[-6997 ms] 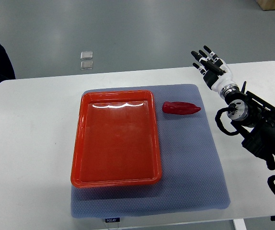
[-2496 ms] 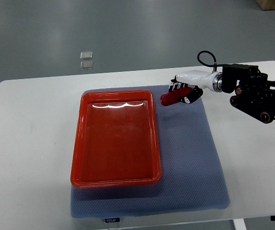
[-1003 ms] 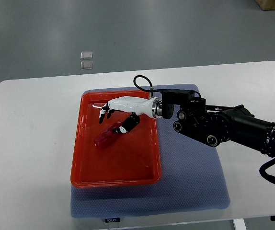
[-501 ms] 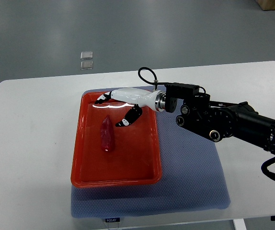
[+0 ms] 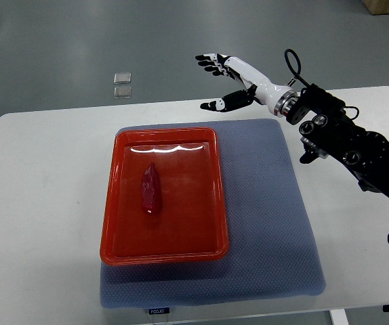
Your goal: Place red pepper on red tray
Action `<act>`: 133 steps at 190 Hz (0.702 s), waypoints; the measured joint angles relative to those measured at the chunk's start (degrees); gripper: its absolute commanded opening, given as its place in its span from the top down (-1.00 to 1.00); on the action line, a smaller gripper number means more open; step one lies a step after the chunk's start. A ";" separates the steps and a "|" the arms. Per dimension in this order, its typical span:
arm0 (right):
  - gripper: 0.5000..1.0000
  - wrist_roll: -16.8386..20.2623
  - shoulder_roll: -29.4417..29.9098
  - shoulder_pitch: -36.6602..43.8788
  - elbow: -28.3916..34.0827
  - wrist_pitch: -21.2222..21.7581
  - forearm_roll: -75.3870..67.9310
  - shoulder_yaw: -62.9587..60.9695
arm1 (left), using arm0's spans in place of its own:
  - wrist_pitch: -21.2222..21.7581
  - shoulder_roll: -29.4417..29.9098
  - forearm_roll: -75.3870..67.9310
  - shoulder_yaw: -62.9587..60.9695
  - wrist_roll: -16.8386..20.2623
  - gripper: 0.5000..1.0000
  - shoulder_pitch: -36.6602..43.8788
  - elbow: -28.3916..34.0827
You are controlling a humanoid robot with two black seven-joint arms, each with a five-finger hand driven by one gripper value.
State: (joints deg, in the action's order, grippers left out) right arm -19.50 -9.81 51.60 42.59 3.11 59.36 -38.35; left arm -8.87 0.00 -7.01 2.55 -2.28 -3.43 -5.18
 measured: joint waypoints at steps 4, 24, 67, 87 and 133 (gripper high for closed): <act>-0.62 0.00 -0.21 -0.18 -0.33 -0.01 -1.71 -0.37 | 0.00 0.00 0.00 0.00 0.00 -1.00 0.00 0.00; -0.62 -0.02 -0.86 -1.04 -2.20 -0.05 -10.85 -1.87 | 0.00 0.00 0.00 0.00 0.00 -1.00 0.00 0.00; -0.62 -0.02 -4.25 -2.24 -4.11 -0.13 -29.00 -2.78 | 0.00 0.00 0.01 0.00 0.00 -1.00 0.00 0.00; -0.62 0.23 -5.67 -2.89 -4.91 0.13 -37.00 -2.80 | -0.02 0.00 0.01 0.00 0.00 -1.00 0.00 0.00; -0.65 0.52 -5.55 -5.26 -7.41 0.75 -48.91 -2.84 | -0.02 0.00 0.02 -0.03 0.00 -1.00 0.00 0.00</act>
State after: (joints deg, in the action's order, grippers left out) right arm -18.98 -15.36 46.34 35.19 3.86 10.45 -41.19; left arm -8.89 0.00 -6.99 2.52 -2.28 -3.43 -5.19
